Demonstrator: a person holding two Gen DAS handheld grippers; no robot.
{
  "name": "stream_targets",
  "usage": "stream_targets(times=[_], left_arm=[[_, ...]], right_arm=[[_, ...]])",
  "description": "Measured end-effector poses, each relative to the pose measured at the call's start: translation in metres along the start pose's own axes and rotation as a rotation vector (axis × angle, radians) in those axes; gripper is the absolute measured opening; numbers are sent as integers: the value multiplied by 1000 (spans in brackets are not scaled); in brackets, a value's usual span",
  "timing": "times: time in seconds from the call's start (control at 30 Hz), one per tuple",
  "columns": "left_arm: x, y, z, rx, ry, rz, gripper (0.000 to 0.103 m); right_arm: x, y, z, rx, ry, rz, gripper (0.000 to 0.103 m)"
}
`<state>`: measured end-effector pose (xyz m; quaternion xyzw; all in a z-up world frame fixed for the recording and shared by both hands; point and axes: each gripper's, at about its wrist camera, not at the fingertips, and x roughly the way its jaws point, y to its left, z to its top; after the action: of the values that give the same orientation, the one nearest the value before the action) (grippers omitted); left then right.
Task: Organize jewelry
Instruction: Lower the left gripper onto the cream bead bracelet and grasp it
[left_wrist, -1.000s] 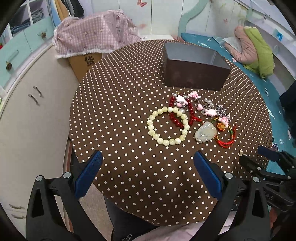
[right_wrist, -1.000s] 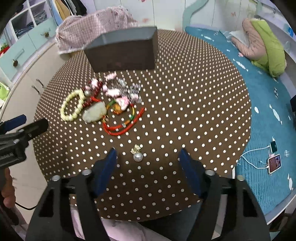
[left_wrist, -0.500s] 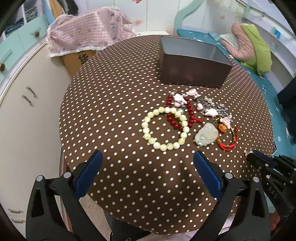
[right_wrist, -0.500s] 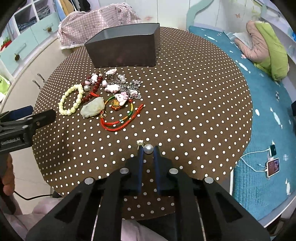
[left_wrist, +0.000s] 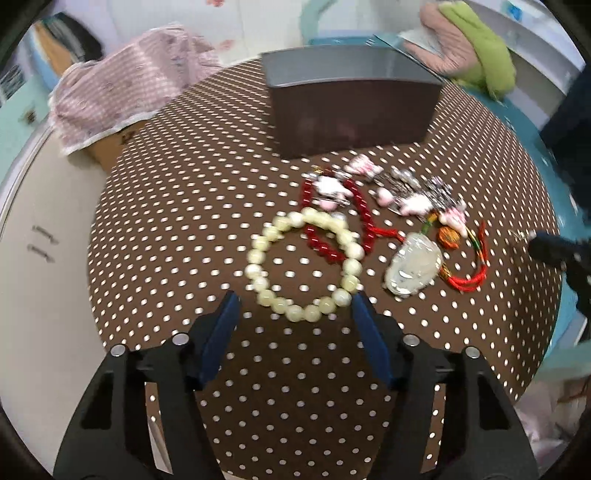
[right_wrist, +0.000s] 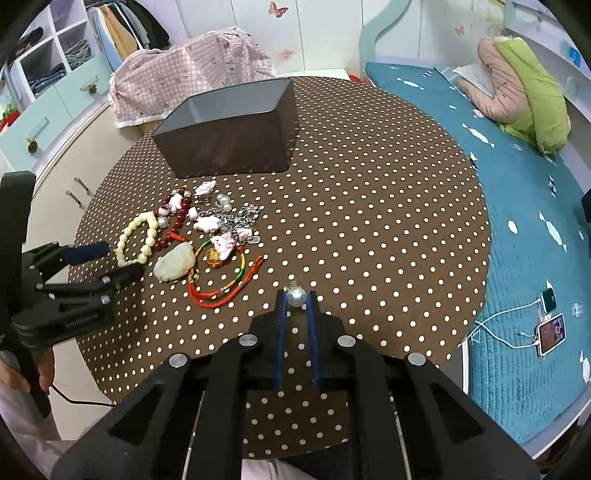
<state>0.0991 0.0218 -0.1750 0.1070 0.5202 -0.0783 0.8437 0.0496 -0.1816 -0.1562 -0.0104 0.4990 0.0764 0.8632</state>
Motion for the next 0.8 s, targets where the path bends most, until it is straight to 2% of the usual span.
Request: stream_targets(times=[0.2, 0.23, 0.3, 0.33, 0.37, 0.4, 0.43, 0.6, 0.8], left_arm=[[5, -10, 5, 42, -3, -15, 62], [6, -10, 6, 43, -11, -22, 52], [8, -8, 11, 43, -18, -37, 40], [10, -6, 14, 23, -11, -64, 30], [10, -3, 15, 7, -5, -82, 25], [11, -1, 18, -9, 0, -93, 12], [11, 0, 19, -17, 3, -98, 9], [11, 10, 22, -63, -1, -139, 9], [-2, 20, 14, -117, -28, -152, 9]], right_arm=[[4, 7, 4, 15, 5, 26, 10], [5, 10, 4, 16, 6, 33, 10], [6, 12, 4, 13, 7, 39, 10], [6, 12, 4, 14, 7, 43, 10], [7, 13, 4, 13, 7, 47, 10], [6, 15, 4, 15, 7, 50, 10], [6, 16, 4, 15, 6, 53, 10], [2, 16, 6, 13, -8, 62, 10], [-4, 18, 13, -5, -29, 77, 10]])
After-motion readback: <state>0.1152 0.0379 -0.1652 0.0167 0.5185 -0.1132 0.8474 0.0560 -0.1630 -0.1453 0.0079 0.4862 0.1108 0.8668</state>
